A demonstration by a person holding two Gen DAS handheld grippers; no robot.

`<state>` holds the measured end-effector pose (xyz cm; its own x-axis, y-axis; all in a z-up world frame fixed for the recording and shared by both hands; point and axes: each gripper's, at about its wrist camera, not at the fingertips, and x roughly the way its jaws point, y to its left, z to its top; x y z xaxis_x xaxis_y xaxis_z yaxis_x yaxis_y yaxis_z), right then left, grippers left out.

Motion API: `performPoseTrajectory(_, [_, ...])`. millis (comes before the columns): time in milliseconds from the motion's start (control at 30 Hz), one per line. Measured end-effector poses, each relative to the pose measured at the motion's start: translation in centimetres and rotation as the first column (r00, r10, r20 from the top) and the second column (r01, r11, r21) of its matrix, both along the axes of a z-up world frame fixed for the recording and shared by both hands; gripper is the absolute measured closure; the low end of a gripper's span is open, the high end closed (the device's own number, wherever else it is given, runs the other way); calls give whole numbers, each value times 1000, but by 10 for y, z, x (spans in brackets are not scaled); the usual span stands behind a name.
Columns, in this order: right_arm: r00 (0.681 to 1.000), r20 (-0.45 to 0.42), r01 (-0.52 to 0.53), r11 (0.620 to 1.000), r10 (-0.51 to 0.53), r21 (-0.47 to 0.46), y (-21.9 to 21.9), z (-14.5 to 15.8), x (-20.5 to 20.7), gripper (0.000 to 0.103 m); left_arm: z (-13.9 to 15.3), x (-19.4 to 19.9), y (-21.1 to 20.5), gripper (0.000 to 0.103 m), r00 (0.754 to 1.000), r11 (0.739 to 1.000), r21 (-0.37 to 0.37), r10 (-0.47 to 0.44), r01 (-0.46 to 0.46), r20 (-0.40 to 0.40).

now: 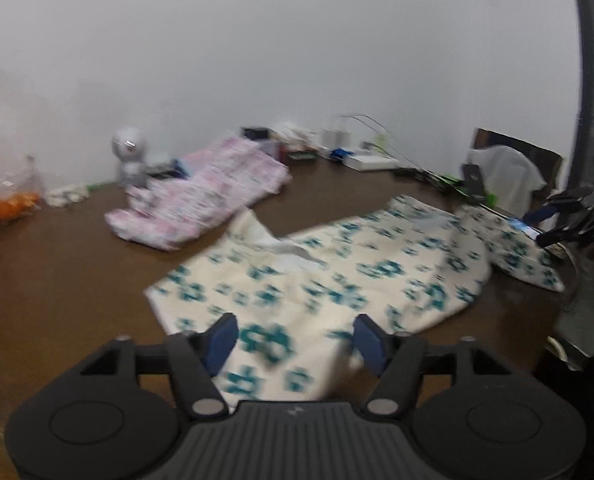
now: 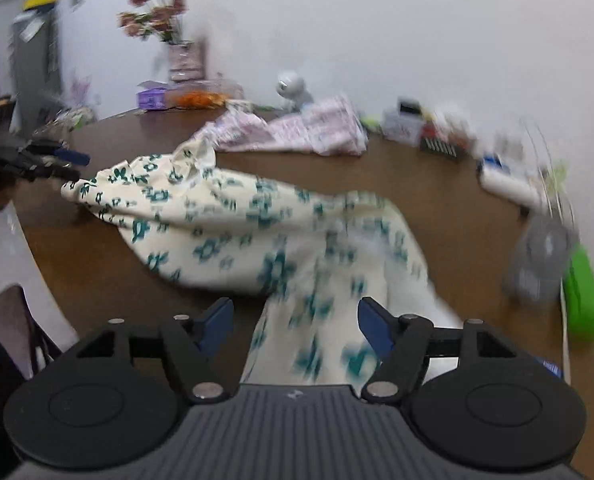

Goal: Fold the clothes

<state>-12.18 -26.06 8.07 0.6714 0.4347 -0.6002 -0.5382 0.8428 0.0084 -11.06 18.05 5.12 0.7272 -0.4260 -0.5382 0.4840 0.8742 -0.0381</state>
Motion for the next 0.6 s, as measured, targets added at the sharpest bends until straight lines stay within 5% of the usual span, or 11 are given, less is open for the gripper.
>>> performPoseTrajectory(67, [1000,-26,18,1000,-18,-2,1,-13,-5,40,-12,10,-12,39,1000,999,44,-8,9,-27])
performPoseTrajectory(100, [999,-37,27,1000,-27,-7,2,-20,-4,45,-16,14,-15,52,999,998,55,-2,4,-35])
performPoseTrajectory(133, [998,-50,29,1000,-29,-7,4,-26,-2,62,-20,17,-17,79,999,998,62,8,-5,-42])
performPoseTrajectory(167, [998,-65,17,1000,-17,-8,4,-29,0,84,-21,20,-17,88,999,998,60,12,-9,-48])
performPoseTrajectory(233, [997,-74,-20,999,17,-39,5,-33,1,97,-21,19,-12,98,999,998,57,11,-8,-41])
performPoseTrajectory(433, [996,-15,-94,953,93,-288,-1,-18,-2,100,-10,1,8,99,998,996,53,67,-66,-13])
performPoseTrajectory(600, [990,2,-135,956,140,-262,-3,-2,-7,87,-9,-5,11,87,994,994,-7,107,-107,-31])
